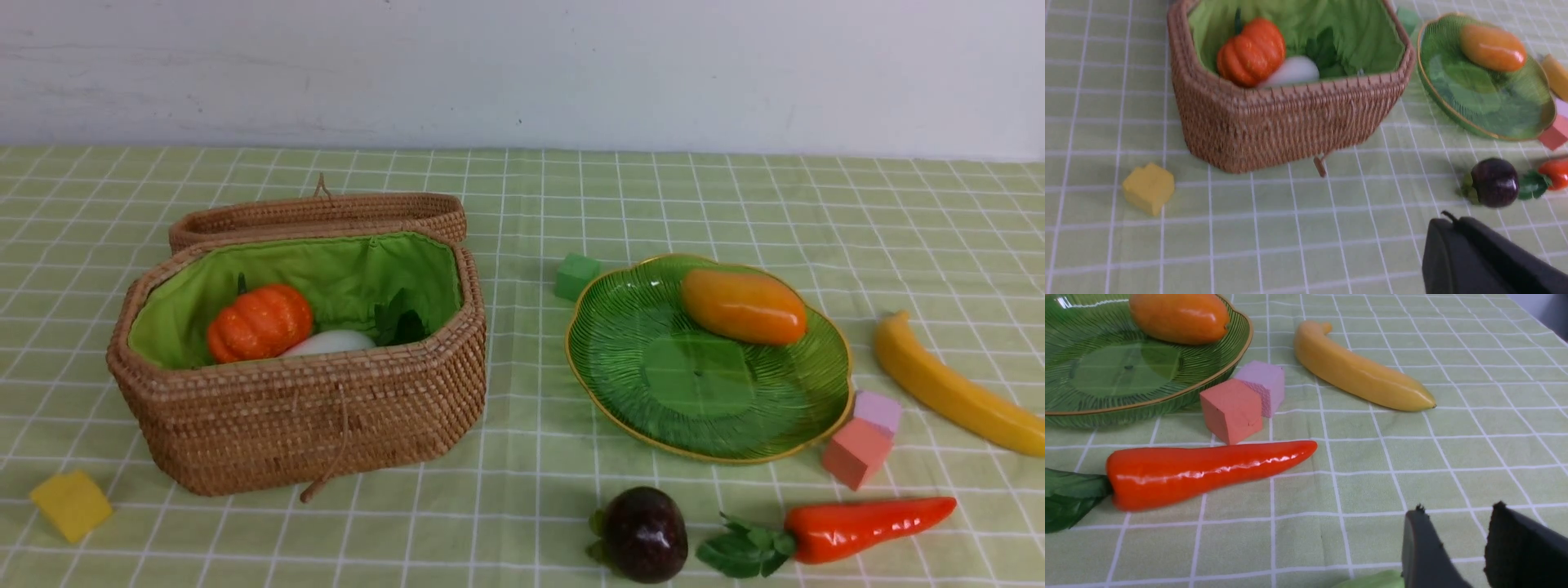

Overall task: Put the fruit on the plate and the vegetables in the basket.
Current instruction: Take a chayote with your right arm and place it on the basket on the left.

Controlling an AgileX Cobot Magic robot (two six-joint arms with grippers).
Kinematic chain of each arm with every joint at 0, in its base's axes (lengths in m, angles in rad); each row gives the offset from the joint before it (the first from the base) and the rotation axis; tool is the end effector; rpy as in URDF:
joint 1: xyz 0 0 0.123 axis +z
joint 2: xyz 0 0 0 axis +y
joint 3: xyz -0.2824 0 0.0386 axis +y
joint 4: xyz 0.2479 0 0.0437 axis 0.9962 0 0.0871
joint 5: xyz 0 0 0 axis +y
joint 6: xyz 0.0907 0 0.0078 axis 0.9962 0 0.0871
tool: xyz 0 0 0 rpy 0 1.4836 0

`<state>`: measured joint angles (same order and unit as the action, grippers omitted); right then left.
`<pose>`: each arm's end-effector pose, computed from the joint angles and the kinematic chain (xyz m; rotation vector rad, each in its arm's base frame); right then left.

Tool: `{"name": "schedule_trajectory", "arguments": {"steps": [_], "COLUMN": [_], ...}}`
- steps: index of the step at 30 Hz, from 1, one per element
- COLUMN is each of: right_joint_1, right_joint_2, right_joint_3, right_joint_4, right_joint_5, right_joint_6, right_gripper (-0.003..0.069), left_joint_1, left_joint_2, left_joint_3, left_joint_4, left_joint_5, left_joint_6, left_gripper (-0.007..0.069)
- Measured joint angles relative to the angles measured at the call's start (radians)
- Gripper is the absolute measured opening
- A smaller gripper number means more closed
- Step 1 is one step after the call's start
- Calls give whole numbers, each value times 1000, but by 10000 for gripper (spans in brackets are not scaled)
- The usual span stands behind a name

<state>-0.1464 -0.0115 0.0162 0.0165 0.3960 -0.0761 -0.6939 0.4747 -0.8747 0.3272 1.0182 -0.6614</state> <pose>0.0514 -0.0070 0.1727 0.0763 1.8850 -0.1359 0.0577 -0.0156 0.3806 0.0469 2.0850 -0.4396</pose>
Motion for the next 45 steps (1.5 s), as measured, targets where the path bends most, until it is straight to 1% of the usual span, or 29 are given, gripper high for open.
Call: {"name": "schedule_trajectory", "arguments": {"steps": [2,3,5,8,9,11,14,20,23,25,29,32,33,34,45], "right_joint_1": [0,0,0,0,0,0,0,0,0,0,0,0,0,0,0], "right_joint_2": [0,0,0,0,0,0,0,0,0,0,0,0,0,0,0], "right_joint_3": [0,0,0,0,0,0,0,0,0,0,0,0,0,0,0], "right_joint_4": [0,0,0,0,0,0,0,0,0,0,0,0,0,0,0], "right_joint_5": [0,0,0,0,0,0,0,0,0,0,0,0,0,0,0], "right_joint_6": [0,0,0,0,0,0,0,0,0,0,0,0,0,0,0], "right_gripper": [242,242,242,242,242,242,242,242,242,242,242,242,242,242,242], "left_joint_1": [0,0,0,11,25,92,223,498,556,577,621,626,626,626,626], "left_joint_2": [-3,-12,-34,-64,-70,-85,-119,-242,-313,-349,-455,-481,-483,-483,-483], "left_joint_3": [33,103,198,323,343,409,477,630,690,732,849,891,901,903,905], "left_joint_4": [39,81,124,136,132,91,12,-115,-149,-168,-226,-247,-251,-254,-256], "left_joint_5": [-77,-179,-324,-490,-519,-617,-725,-935,-944,-936,-852,-763,-694,-668,-645], "left_joint_6": [-1,0,28,100,118,154,184,190,190,190,190,190,190,190,190], "left_gripper": [-13,-13,-13,-13,-13,-13,-13,-13,-13,-13,-13,-13,-13,-13,-11]}}
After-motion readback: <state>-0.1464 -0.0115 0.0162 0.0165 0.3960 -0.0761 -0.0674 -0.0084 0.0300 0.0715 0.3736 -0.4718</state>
